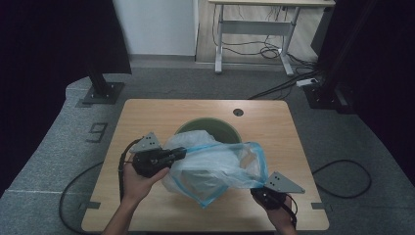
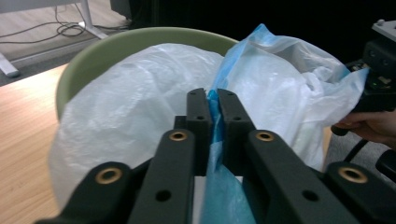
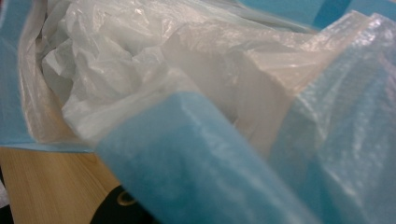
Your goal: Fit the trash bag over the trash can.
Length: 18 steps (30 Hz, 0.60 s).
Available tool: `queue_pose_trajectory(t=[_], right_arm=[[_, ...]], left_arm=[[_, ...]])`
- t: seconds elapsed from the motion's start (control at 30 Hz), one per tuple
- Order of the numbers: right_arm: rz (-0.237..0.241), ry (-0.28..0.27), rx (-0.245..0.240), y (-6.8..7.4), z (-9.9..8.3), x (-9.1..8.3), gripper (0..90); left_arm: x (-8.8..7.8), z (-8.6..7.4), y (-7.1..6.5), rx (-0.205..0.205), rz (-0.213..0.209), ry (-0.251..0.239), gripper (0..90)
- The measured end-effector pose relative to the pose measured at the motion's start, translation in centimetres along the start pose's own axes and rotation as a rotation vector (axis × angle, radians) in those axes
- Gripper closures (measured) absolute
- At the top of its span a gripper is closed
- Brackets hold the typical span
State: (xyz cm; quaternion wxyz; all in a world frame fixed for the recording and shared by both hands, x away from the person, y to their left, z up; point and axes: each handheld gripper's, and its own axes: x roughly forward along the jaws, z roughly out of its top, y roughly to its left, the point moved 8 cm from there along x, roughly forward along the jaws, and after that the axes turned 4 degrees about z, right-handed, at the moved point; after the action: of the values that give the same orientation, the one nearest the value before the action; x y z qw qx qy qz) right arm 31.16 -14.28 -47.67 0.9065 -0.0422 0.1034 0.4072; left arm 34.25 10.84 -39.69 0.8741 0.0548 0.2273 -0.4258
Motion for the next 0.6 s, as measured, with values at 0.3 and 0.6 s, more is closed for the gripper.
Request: queue_pose_trajectory(t=[0.3,0.6], right_arm=[[-0.002,0.001,-0.001,-0.1,-0.1,-0.1,88.7],[-0.005,0.003,0.007,-0.4,-0.1,0.0,88.7]], left_arm=[[-0.3,0.9,1.4,0.008,0.053,-0.063,89.6],[0.2,1.9,4.1,-0.045,0.122,-0.104,89.7]])
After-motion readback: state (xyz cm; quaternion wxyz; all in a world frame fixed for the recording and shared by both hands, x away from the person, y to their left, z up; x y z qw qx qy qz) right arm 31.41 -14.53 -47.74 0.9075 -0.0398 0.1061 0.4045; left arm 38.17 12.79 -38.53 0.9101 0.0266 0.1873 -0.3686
